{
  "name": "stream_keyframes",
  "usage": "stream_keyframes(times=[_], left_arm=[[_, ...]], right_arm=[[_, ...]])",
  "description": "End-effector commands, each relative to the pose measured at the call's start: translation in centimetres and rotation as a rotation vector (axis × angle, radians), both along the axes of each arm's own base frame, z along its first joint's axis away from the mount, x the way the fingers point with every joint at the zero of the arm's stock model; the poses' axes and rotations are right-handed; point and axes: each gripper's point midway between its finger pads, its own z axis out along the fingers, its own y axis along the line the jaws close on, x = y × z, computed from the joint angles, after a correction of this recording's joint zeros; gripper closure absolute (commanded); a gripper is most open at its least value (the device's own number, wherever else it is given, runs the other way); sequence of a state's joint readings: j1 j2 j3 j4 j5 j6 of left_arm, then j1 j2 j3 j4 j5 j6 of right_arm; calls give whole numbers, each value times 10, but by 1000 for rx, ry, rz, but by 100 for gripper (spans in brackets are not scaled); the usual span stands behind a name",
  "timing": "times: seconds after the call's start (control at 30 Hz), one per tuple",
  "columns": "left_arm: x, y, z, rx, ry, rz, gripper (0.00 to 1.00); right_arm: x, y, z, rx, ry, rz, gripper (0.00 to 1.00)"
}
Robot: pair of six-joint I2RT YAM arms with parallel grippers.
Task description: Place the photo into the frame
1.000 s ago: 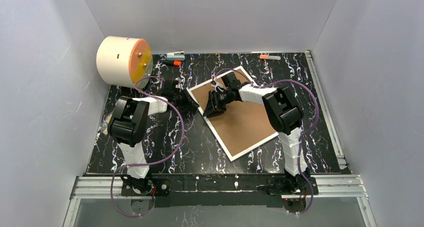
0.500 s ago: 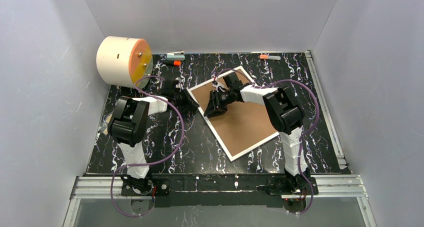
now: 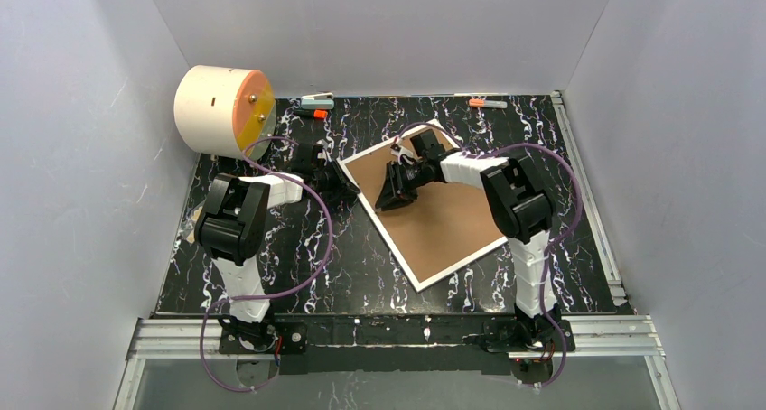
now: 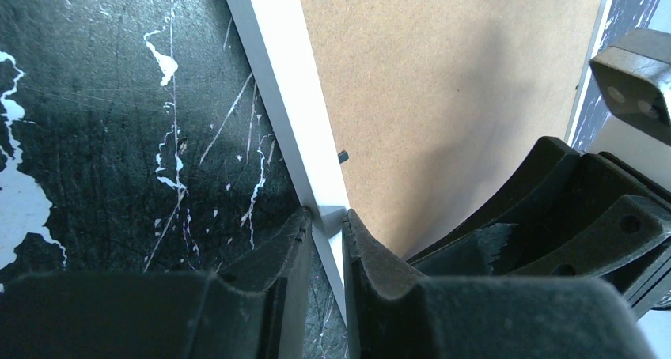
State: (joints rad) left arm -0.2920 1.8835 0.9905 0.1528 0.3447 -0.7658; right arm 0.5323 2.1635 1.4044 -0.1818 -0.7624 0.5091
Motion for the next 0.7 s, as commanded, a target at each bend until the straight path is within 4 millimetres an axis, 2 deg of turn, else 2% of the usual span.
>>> stream_keyframes(times=[0.0, 0.13, 0.23, 0.3, 0.4, 0.43, 0.53, 0.67], left_arm=[[-79, 56, -89, 310, 300, -2, 85], [-65, 39, -77, 221, 242, -26, 77], [-51, 25, -67, 154, 200, -50, 72], [-43, 17, -61, 121, 180, -65, 71], [-29, 10, -54, 98, 152, -79, 71], [-24, 8, -52, 100, 145, -81, 71], [-9, 6, -51, 111, 136, -82, 72], [6, 4, -49, 131, 131, -85, 72]], right_arm=[[24, -58, -49, -325, -99, -117, 56], [67, -61, 12, -301, -258, -222, 53], [93, -88, 43, -331, -321, -350, 49], [104, -114, 53, -362, -328, -436, 45], [112, -163, 58, -428, -296, -576, 39], [115, -186, 57, -456, -277, -632, 38], [110, -236, 50, -537, -227, -763, 32], [99, -286, 41, -616, -143, -888, 26]])
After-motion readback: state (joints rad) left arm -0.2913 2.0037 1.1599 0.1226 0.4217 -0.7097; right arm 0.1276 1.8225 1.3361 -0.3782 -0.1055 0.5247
